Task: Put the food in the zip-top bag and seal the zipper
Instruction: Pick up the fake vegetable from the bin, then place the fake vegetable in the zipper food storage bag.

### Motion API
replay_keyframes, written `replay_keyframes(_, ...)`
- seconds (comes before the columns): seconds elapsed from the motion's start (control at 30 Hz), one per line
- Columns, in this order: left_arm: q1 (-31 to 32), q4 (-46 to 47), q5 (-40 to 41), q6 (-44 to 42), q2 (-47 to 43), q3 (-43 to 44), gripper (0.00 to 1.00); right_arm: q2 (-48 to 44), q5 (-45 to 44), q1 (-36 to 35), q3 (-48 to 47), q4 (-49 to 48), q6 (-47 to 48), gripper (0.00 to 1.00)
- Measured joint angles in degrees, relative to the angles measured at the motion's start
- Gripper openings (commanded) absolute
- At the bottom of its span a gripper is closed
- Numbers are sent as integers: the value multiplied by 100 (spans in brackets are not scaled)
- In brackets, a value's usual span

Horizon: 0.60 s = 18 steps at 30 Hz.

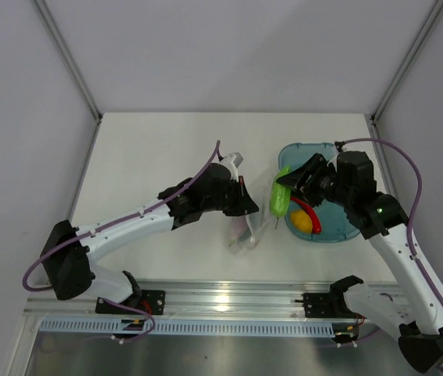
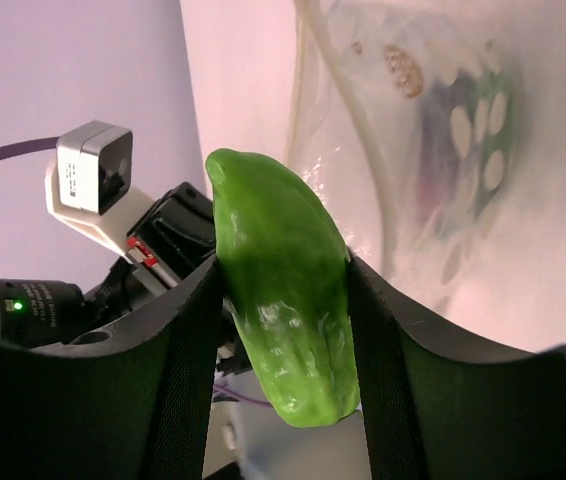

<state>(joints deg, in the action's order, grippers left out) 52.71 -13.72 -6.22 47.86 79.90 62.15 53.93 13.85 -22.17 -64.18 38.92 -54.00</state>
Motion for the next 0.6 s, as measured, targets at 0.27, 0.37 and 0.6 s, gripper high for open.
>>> replay_keyframes(0.27, 142, 33, 9, 111, 286, 116, 1, -15, -509, -590, 81, -503, -835, 0)
replay_keyframes(0.37, 144, 35, 22, 122, 286, 142, 1, 28, -809, -728, -35, -564, -922, 0)
replay_keyframes(0.6, 144, 28, 26, 125, 289, 243, 1, 111, -1950, -1217, -214, -577, -625, 0)
